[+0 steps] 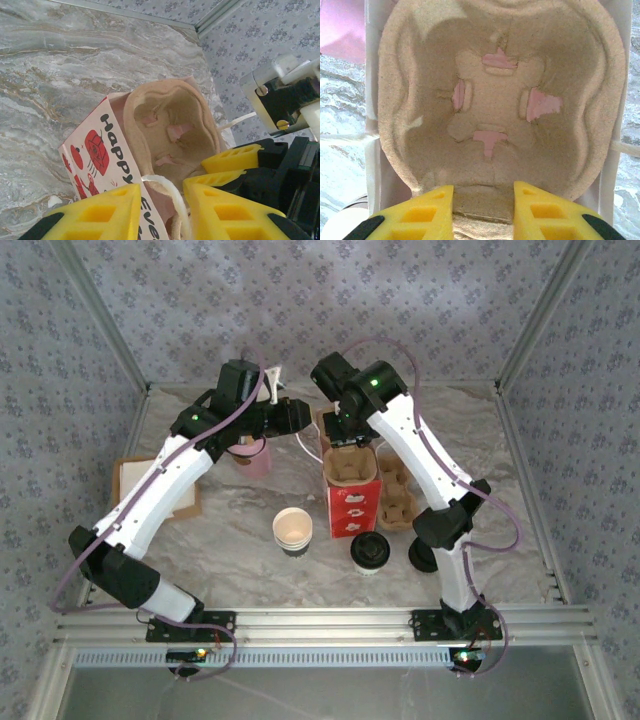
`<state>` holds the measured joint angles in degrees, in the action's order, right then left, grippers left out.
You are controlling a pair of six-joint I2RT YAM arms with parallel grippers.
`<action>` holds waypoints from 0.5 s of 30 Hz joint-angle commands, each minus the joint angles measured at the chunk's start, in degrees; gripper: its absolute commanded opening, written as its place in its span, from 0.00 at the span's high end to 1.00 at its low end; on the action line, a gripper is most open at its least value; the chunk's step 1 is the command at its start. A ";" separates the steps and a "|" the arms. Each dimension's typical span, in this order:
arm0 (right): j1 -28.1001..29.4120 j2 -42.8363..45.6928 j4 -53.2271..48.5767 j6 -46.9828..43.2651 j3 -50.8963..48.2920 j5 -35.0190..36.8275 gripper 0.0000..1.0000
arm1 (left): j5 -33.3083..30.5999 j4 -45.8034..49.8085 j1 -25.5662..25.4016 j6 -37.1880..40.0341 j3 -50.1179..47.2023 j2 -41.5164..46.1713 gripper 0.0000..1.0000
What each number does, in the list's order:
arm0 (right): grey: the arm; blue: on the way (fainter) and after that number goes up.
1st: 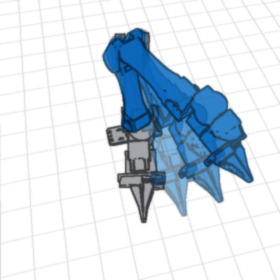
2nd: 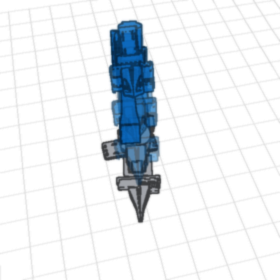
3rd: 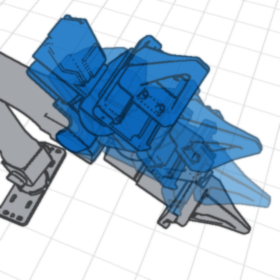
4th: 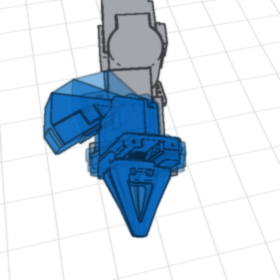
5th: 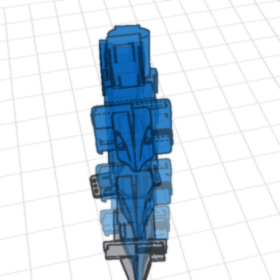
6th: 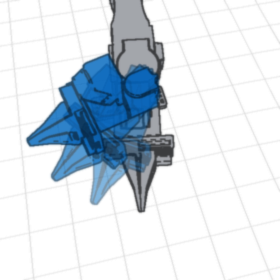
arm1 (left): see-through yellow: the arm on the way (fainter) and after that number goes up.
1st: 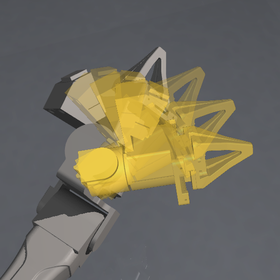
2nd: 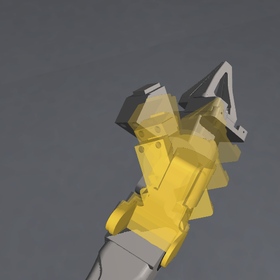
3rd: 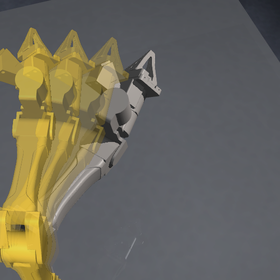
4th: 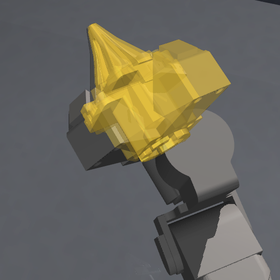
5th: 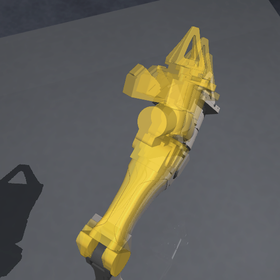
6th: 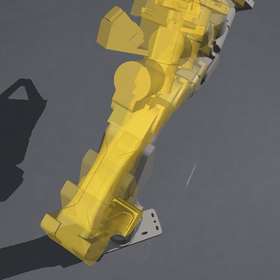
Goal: Pack the takeout coffee
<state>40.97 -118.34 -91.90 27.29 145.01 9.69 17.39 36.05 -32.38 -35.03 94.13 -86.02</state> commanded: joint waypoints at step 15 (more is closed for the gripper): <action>-0.97 2.94 -1.54 0.96 -2.09 0.36 0.73 | 1.59 -2.09 -0.49 -0.13 -1.00 0.08 0.69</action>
<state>40.62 -117.27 -91.88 27.64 143.37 9.69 17.58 35.75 -32.38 -35.05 93.45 -86.02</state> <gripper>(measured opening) 0.276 0.307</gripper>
